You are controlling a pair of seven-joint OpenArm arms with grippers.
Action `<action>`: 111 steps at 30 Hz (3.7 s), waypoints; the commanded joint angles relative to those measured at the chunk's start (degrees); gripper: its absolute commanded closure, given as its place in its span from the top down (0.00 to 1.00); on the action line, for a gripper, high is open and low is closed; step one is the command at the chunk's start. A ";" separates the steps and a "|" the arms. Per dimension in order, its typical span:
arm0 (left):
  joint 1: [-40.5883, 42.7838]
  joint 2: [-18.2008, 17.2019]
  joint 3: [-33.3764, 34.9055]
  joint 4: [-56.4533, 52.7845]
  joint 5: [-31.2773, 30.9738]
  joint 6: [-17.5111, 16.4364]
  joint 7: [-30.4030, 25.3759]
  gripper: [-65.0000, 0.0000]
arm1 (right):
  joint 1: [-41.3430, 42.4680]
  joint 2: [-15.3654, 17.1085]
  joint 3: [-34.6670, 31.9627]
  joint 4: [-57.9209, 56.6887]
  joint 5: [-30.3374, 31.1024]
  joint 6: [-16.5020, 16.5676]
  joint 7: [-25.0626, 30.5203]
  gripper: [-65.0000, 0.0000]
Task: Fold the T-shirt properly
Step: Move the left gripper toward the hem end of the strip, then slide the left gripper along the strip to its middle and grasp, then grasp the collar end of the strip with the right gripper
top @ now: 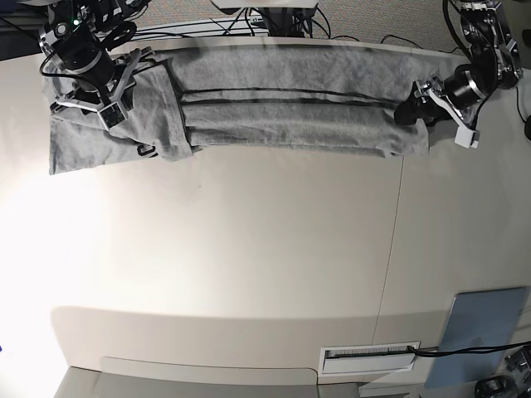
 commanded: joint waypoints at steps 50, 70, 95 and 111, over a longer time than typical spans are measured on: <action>3.87 19.26 41.99 36.96 23.76 25.97 -0.74 0.00 | -0.15 0.66 12.83 -7.61 -3.06 -6.67 8.87 0.25; 2.21 19.21 43.01 34.84 23.10 18.73 -6.10 0.61 | -0.15 0.66 12.83 -7.61 -3.04 -6.67 8.72 0.25; 0.61 16.17 43.06 34.84 30.03 15.80 -3.41 0.61 | 18.91 0.72 30.62 -38.62 41.07 18.18 -13.60 0.42; 0.74 16.20 43.06 34.84 32.22 15.85 -2.49 0.61 | 19.26 1.95 23.76 -43.69 43.65 16.68 -14.95 0.50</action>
